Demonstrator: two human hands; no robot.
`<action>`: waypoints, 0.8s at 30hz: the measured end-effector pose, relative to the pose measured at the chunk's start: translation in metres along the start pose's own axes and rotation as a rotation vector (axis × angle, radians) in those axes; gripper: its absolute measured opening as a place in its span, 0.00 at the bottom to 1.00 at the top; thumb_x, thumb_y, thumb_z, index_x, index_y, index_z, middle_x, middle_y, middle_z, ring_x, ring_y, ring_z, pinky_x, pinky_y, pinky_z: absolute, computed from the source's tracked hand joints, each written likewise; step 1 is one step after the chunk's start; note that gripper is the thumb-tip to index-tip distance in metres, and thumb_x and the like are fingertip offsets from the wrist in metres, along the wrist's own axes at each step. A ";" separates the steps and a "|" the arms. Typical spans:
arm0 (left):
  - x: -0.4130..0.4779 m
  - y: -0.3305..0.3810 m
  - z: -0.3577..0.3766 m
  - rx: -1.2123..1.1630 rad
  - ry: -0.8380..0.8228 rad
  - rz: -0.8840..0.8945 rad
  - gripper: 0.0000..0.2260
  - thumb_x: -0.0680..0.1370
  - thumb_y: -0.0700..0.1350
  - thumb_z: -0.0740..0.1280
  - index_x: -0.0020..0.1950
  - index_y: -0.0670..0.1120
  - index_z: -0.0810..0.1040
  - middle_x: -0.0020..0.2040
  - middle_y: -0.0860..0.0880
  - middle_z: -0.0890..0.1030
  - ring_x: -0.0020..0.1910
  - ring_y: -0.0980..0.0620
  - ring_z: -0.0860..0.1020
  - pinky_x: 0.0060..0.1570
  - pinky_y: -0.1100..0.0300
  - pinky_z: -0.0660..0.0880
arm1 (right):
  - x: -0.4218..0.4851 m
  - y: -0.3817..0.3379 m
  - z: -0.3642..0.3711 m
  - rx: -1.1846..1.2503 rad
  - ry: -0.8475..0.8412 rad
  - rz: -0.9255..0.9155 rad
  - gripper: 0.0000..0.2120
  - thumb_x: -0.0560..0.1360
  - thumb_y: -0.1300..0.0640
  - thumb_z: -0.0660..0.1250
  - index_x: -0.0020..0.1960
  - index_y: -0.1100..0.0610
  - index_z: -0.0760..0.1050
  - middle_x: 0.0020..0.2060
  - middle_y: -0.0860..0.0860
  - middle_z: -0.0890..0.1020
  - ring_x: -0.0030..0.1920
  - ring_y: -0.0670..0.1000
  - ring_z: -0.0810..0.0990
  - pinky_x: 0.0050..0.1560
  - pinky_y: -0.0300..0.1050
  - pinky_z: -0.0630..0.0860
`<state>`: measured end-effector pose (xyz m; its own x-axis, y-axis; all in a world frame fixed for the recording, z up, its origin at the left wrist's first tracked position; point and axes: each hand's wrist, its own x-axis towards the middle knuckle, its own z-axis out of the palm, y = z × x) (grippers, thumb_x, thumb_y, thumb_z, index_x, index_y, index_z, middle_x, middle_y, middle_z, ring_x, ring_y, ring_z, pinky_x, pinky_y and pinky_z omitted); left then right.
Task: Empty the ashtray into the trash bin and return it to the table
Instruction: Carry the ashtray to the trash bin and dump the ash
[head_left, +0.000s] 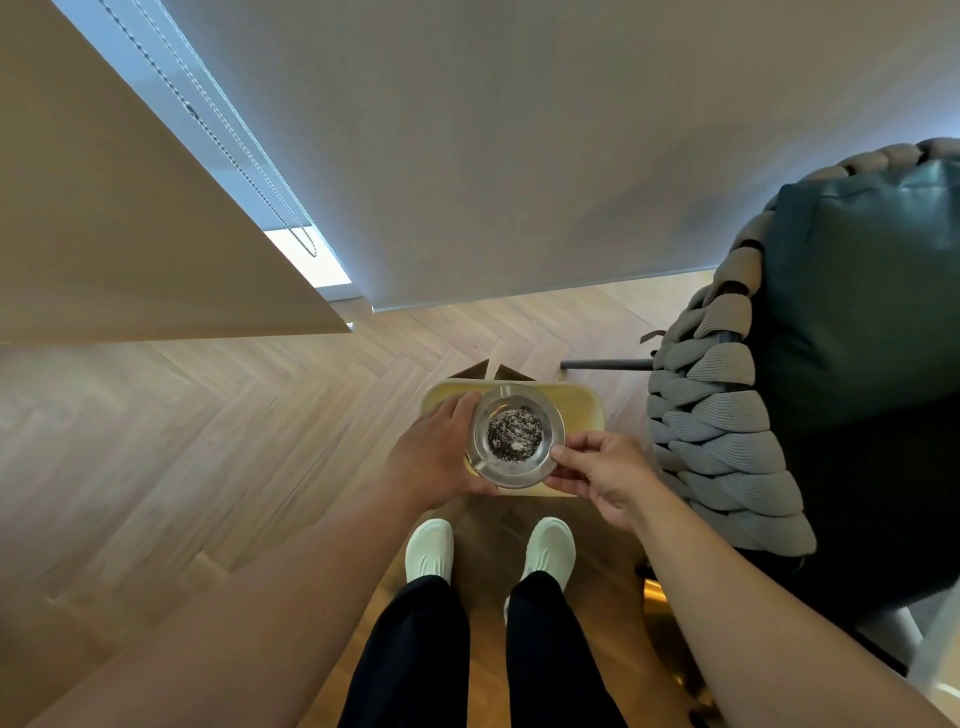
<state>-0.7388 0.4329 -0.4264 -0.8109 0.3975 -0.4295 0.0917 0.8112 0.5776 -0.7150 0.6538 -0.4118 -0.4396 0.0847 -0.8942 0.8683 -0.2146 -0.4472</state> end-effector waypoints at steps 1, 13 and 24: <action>0.001 -0.001 0.001 0.013 -0.004 0.002 0.50 0.59 0.62 0.81 0.74 0.49 0.62 0.71 0.51 0.71 0.69 0.49 0.70 0.66 0.49 0.70 | 0.002 0.000 0.000 -0.012 0.003 -0.002 0.04 0.75 0.71 0.69 0.48 0.66 0.77 0.45 0.63 0.83 0.42 0.58 0.84 0.40 0.50 0.85; 0.009 -0.042 -0.005 0.333 -0.042 -0.003 0.65 0.58 0.71 0.75 0.80 0.46 0.42 0.82 0.46 0.45 0.80 0.46 0.44 0.74 0.54 0.41 | 0.022 0.005 -0.009 -0.032 0.060 -0.018 0.05 0.75 0.71 0.69 0.50 0.67 0.76 0.52 0.68 0.81 0.40 0.58 0.83 0.39 0.49 0.85; 0.004 -0.051 0.002 0.422 -0.134 -0.080 0.72 0.55 0.69 0.78 0.78 0.45 0.31 0.81 0.46 0.38 0.80 0.46 0.44 0.77 0.51 0.47 | 0.027 0.008 -0.014 -0.061 0.089 -0.063 0.04 0.76 0.71 0.69 0.47 0.65 0.76 0.51 0.67 0.81 0.40 0.57 0.83 0.35 0.46 0.85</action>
<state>-0.7457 0.3937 -0.4592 -0.7458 0.3557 -0.5633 0.2821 0.9346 0.2167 -0.7166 0.6683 -0.4400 -0.4743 0.1824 -0.8612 0.8529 -0.1471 -0.5009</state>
